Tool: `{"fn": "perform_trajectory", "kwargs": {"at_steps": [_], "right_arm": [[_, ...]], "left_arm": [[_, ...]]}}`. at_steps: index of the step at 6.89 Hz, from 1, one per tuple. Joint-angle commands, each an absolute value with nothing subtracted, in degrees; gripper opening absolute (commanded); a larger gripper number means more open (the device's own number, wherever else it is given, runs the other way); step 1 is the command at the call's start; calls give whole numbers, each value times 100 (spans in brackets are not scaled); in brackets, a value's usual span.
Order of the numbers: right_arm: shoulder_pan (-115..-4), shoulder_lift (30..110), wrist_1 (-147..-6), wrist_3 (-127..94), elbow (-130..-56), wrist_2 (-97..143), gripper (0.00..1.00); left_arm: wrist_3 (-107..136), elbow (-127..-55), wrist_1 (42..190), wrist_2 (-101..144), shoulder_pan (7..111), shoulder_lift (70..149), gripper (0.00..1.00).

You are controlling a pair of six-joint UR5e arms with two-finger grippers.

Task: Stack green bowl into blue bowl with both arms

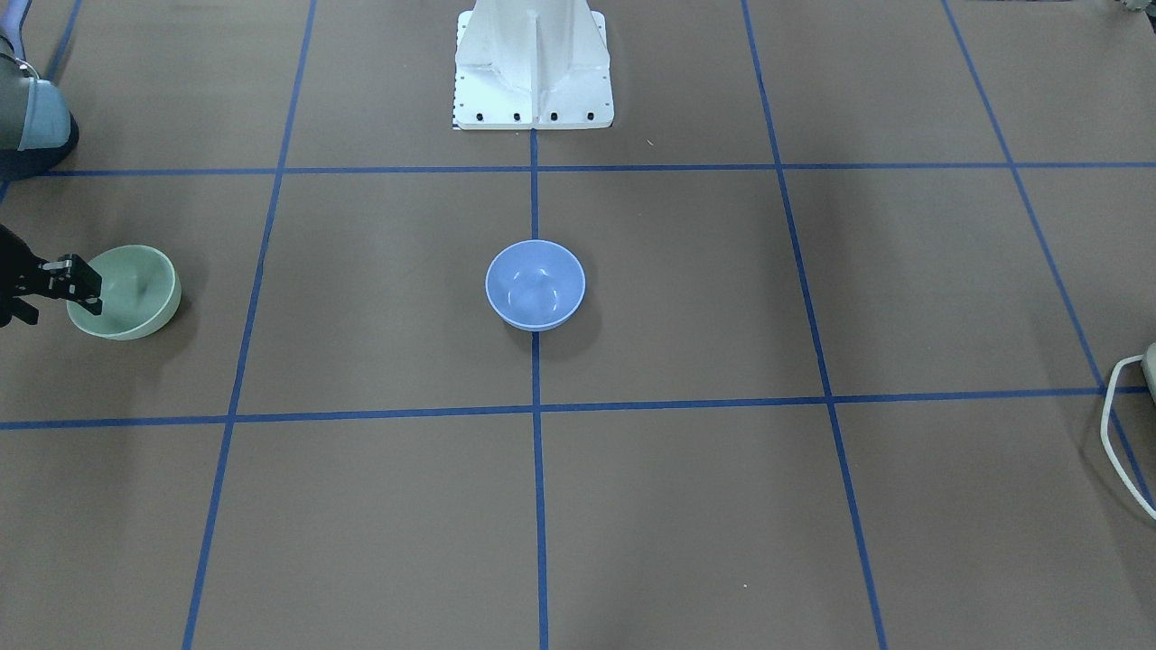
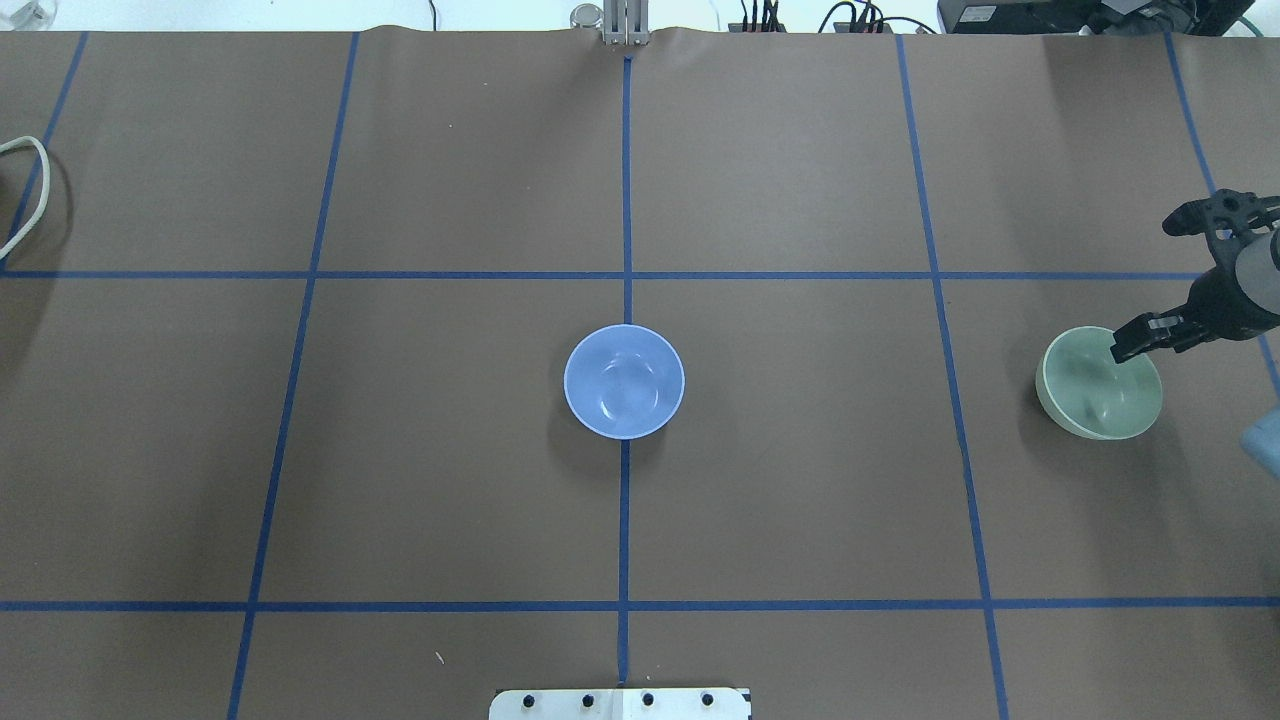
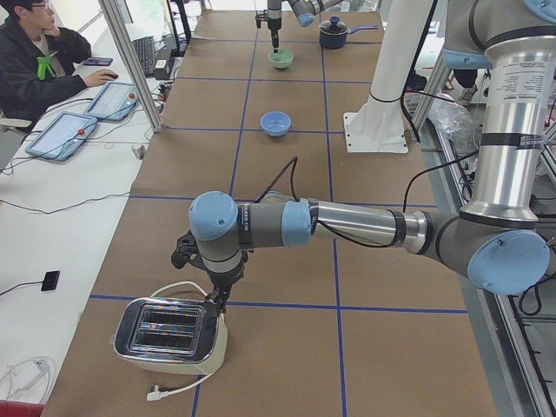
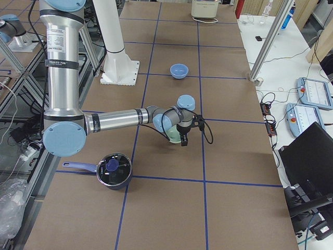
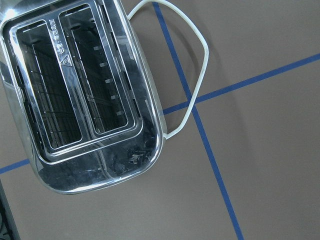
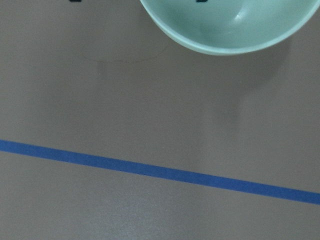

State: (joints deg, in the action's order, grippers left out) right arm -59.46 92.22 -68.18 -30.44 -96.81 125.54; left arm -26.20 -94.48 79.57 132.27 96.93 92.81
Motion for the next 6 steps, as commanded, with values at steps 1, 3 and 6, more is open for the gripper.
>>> {"fn": "perform_trajectory", "kwargs": {"at_steps": [1, 3, 6], "right_arm": [[-5924, 9299, -6794, -3050, -9686, 12586, 0], [-5801, 9299, -6794, -3067, -9668, 12568, 0], [-5792, 9273, -6811, -3085, -9869, 12638, 0]], "left_arm": [[-2619, -9439, 7998, 13245, 9686, 9202, 99], [-2619, -9422, 7998, 13254, 9686, 9150, 99], [-2619, -9422, 7963, 13263, 9694, 9070, 99]]}}
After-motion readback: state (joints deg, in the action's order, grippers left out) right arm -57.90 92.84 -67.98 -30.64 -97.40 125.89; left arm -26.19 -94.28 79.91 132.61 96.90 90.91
